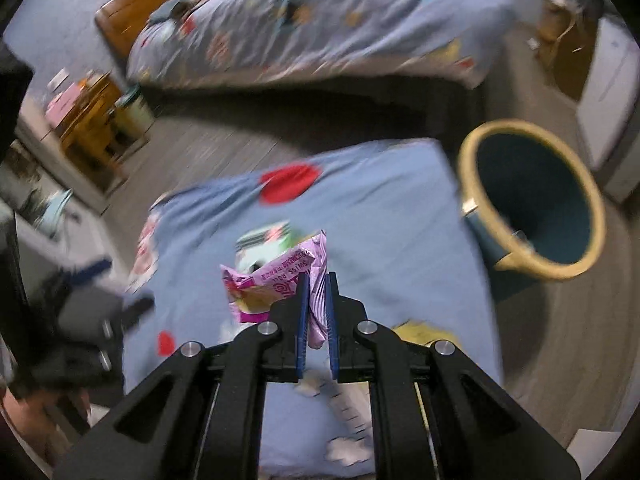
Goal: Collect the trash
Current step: 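Grasp the pink snack wrapper with the right tool while the left tool grasps white tissue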
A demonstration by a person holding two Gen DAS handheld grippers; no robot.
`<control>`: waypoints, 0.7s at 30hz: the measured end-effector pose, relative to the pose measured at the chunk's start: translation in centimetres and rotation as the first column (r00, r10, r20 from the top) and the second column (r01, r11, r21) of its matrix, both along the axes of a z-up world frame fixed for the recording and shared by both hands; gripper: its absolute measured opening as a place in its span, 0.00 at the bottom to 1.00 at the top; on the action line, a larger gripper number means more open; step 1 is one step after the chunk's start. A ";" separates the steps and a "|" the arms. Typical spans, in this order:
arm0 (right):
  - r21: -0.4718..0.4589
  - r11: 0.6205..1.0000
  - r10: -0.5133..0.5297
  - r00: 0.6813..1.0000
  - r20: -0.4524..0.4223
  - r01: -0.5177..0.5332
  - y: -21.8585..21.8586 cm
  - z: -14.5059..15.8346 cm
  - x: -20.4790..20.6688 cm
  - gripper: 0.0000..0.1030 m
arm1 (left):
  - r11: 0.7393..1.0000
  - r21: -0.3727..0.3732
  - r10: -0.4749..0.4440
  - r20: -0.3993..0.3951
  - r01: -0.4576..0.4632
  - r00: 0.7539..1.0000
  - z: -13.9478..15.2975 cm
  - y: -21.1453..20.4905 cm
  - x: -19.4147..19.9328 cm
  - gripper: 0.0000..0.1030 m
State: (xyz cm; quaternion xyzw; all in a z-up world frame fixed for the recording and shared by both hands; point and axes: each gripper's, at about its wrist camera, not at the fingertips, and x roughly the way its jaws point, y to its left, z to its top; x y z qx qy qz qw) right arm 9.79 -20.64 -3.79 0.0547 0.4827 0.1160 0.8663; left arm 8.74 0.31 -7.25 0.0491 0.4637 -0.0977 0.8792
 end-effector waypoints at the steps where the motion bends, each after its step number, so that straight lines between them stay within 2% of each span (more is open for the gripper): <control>1: 0.007 1.000 -0.014 1.000 0.009 0.014 -0.6 0.2 0.2 0.08 | 1.000 0.010 -0.016 -0.009 0.016 1.000 -0.5 -0.7 -0.1 0.93; 3: 0.054 0.998 -0.043 0.999 0.006 0.042 -1.8 0.4 0.7 0.08 | 0.998 0.045 -0.045 -0.014 0.046 0.999 -1.6 -2.3 -0.3 0.91; 6: 0.091 0.994 -0.066 0.998 -0.011 0.067 -3.2 0.2 1.0 0.08 | 0.993 0.051 -0.101 -0.046 0.103 0.994 -3.4 -4.6 -0.8 0.86; 8: 0.097 0.993 -0.071 0.997 -0.011 0.072 -3.6 0.1 1.1 0.08 | 0.989 0.054 -0.132 -0.076 0.136 0.988 -4.5 -5.8 -1.0 0.74; 12: 0.100 0.993 -0.064 0.998 -0.003 0.064 -3.5 0.4 1.2 0.08 | 0.976 0.055 -0.198 -0.160 0.209 0.967 -6.7 -8.0 -1.4 0.57; 14: 0.102 0.993 -0.059 0.998 -0.001 0.059 -3.5 0.3 1.2 0.08 | 0.971 0.052 -0.220 -0.194 0.234 0.956 -7.5 -8.3 -1.5 0.37; 15: 0.104 0.993 -0.058 0.998 -0.001 0.057 -3.5 0.3 1.2 0.08 | 0.968 0.048 -0.231 -0.212 0.246 0.950 -7.8 -8.4 -1.5 0.31; 19: 0.112 0.992 -0.059 0.998 0.009 0.058 -3.7 0.7 1.0 0.08 | 0.967 0.045 -0.235 -0.204 0.249 0.950 -7.3 -8.1 -1.3 0.10; 20: 0.114 0.992 -0.059 0.998 0.013 0.058 -3.8 0.9 1.0 0.08 | 0.971 0.038 -0.223 -0.188 0.234 0.956 -6.8 -7.8 -1.2 0.06; 21: 0.116 0.992 -0.060 0.998 0.020 0.058 -3.9 1.2 1.0 0.08 | 0.974 0.034 -0.215 -0.176 0.224 0.961 -6.5 -7.6 -1.1 0.05</control>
